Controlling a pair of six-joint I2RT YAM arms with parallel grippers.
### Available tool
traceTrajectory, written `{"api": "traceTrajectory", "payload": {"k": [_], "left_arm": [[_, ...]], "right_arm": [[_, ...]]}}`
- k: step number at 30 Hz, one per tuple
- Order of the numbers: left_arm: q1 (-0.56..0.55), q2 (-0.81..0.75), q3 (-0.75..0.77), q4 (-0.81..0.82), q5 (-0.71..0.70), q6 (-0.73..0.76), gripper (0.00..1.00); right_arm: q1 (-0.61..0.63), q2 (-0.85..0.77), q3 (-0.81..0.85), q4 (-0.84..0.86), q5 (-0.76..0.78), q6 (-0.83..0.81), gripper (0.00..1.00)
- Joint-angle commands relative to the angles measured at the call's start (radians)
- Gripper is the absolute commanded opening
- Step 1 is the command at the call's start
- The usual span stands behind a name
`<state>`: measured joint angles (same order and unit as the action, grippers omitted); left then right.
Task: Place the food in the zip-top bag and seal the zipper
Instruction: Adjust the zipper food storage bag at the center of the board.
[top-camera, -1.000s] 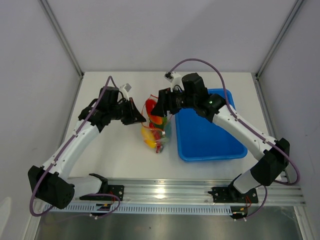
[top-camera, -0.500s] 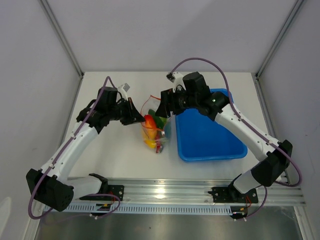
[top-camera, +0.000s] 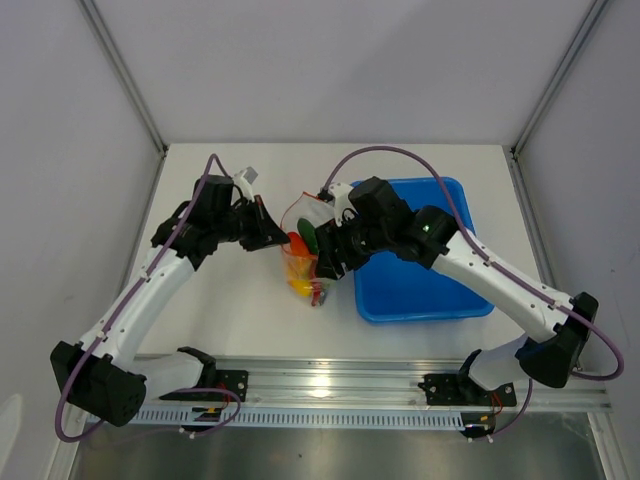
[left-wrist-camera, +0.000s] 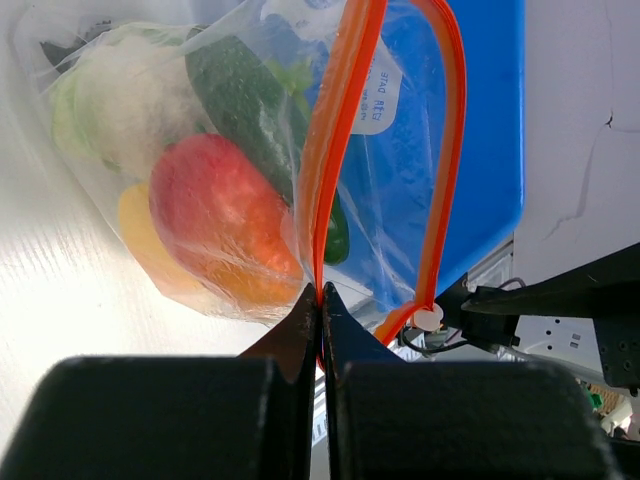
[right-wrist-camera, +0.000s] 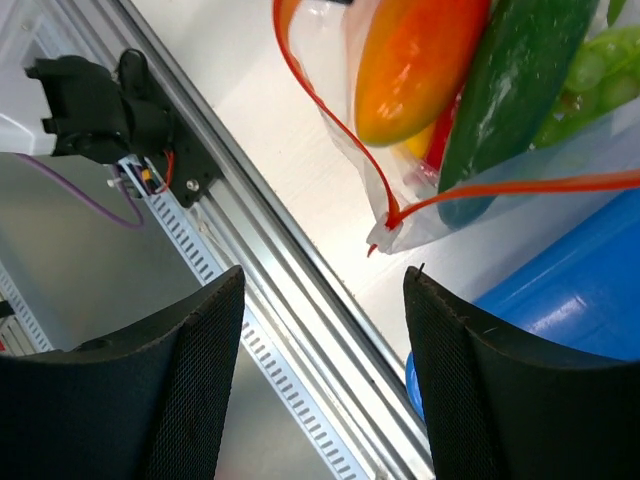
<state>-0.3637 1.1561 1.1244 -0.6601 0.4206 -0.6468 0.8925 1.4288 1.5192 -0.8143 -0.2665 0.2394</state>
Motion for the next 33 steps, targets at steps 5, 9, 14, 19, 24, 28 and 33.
{"api": "traceTrajectory", "payload": {"k": [5, 9, 14, 19, 24, 28, 33], "left_arm": [[-0.004, 0.004, 0.041, 0.007, 0.027, 0.006, 0.01], [-0.007, -0.004, 0.014, 0.034, 0.018, -0.013, 0.01], [-0.009, -0.016, 0.009, 0.037, 0.015, -0.013, 0.0], [-0.009, -0.027, -0.021, 0.057, 0.018, -0.028, 0.01], [-0.011, -0.03, -0.038, 0.056, 0.003, -0.025, 0.01], [-0.008, -0.024, -0.018, 0.033, -0.028, -0.014, 0.01], [0.006, 0.004, 0.061, -0.028, -0.078, 0.01, 0.09]], "right_arm": [[0.01, 0.045, -0.013, 0.016, 0.076, 0.014, 0.65], [0.011, 0.108, -0.015, 0.081, 0.118, 0.0, 0.63], [0.013, 0.18, 0.027, 0.058, 0.133, -0.029, 0.57], [0.013, 0.177, -0.019, 0.107, 0.177, -0.04, 0.33], [0.013, 0.168, -0.013, 0.101, 0.199, -0.089, 0.01], [0.013, 0.15, 0.022, 0.084, 0.19, -0.155, 0.0], [0.014, 0.122, 0.099, 0.055, 0.15, -0.19, 0.0]]}}
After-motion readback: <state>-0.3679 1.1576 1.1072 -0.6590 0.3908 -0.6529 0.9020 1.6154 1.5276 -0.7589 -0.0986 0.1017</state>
